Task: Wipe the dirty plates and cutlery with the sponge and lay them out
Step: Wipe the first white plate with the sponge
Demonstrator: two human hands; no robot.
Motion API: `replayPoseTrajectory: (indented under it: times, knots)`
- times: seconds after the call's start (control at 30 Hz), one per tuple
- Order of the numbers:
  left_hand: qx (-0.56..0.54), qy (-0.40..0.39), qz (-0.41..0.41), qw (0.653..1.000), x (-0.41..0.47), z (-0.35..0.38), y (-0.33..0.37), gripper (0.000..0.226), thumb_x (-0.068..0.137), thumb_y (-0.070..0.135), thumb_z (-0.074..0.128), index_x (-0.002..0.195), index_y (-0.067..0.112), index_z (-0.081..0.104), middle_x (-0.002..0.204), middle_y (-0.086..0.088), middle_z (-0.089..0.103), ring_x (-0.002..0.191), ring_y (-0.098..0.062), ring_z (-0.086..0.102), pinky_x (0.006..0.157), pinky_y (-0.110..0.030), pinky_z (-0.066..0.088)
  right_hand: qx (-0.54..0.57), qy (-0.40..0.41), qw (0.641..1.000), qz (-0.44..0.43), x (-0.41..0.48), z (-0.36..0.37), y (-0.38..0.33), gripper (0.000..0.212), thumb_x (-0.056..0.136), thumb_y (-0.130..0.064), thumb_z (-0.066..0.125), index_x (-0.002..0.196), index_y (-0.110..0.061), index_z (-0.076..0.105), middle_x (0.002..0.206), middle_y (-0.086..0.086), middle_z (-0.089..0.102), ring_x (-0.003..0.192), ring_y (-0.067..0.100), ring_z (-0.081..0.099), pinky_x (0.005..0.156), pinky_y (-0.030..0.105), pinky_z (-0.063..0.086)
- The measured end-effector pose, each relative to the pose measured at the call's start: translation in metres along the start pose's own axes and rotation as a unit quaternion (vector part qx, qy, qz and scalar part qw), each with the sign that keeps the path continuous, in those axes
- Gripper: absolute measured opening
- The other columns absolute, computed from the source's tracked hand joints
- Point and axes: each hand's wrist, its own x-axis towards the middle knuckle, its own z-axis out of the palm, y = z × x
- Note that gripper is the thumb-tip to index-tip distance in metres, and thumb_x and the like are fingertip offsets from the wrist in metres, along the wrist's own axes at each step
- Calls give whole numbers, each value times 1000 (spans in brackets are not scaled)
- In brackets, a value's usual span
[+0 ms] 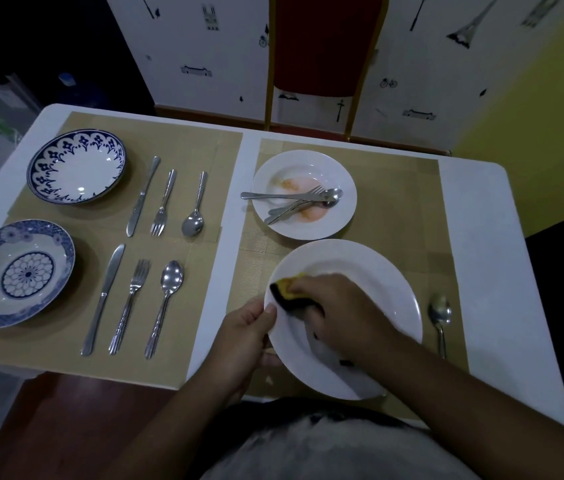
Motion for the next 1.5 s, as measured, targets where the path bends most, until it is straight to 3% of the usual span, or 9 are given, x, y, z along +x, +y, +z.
replayPoseTrajectory:
  times: [0.23, 0.37, 0.53, 0.63, 0.7, 0.87, 1.07, 1.33, 1.5]
  knots:
    - [-7, 64, 42, 997, -2, -1, 4, 26, 104, 19, 49, 120, 17, 70, 105, -8, 77, 95, -30, 75, 74, -52, 62, -113, 129, 977, 128, 23, -36, 31, 34, 73, 0, 57, 100, -14, 73, 94, 11, 65, 90, 32, 59, 76, 40, 51]
    - [5, 45, 50, 998, -4, 1, 4, 27, 104, 20, 49, 121, 19, 70, 106, -7, 77, 97, -28, 74, 75, -51, 63, -71, 126, 978, 150, 20, -29, 24, 39, 80, -5, 56, 116, -17, 68, 113, 6, 66, 104, 24, 59, 91, 31, 46]
    - [-15, 41, 37, 998, -1, 3, 11, 28, 106, 22, 47, 117, 12, 71, 104, -11, 77, 94, -29, 75, 72, -44, 62, -50, 8, 999, 16, 10, -3, 5, 38, 87, -28, 47, 119, -42, 62, 110, -10, 68, 95, 14, 57, 89, 35, 47]
    - [-51, 62, 31, 996, 3, -3, 14, 29, 106, 20, 46, 115, 8, 70, 101, -14, 78, 89, -30, 76, 69, -42, 62, -84, -107, 990, 31, -4, 10, 4, 41, 85, -53, 32, 123, -67, 38, 108, -8, 62, 91, 19, 54, 79, 36, 49]
    - [-59, 75, 27, 995, 2, -9, 13, 28, 106, 18, 46, 115, 6, 69, 99, -14, 78, 85, -28, 76, 65, -39, 62, -111, -146, 982, 36, -13, 1, 7, 45, 82, -51, 45, 120, -73, 34, 106, -8, 58, 93, 21, 55, 80, 37, 50]
    - [-75, 99, 16, 992, 1, -19, 7, 27, 105, 16, 48, 119, 6, 68, 103, -14, 77, 96, -33, 74, 64, -42, 63, -148, -163, 971, 92, -25, -29, 20, 45, 80, -21, 62, 116, -48, 60, 102, -2, 50, 92, 20, 52, 82, 29, 46]
    - [-77, 80, 22, 994, -1, -12, 8, 27, 105, 16, 48, 121, 9, 68, 108, -12, 77, 101, -33, 73, 72, -48, 63, -175, -12, 979, 105, -12, -24, 29, 28, 78, -13, 51, 95, -22, 72, 83, 3, 63, 78, 17, 39, 68, 33, 44]
    - [-74, 81, 39, 993, 2, -4, 12, 25, 105, 19, 48, 114, 11, 70, 105, -11, 78, 97, -27, 75, 69, -39, 63, -54, -57, 997, 7, -31, -1, 3, 51, 72, -8, 51, 114, -31, 67, 105, -4, 71, 88, 22, 56, 79, 31, 46]
    - [-73, 61, 25, 995, 3, 5, 12, 28, 105, 23, 48, 118, 11, 70, 107, -11, 77, 99, -29, 74, 76, -44, 63, 25, -14, 999, 42, -31, -3, -9, 49, 86, -14, 56, 129, -38, 56, 110, 1, 65, 93, 13, 54, 82, 19, 41]
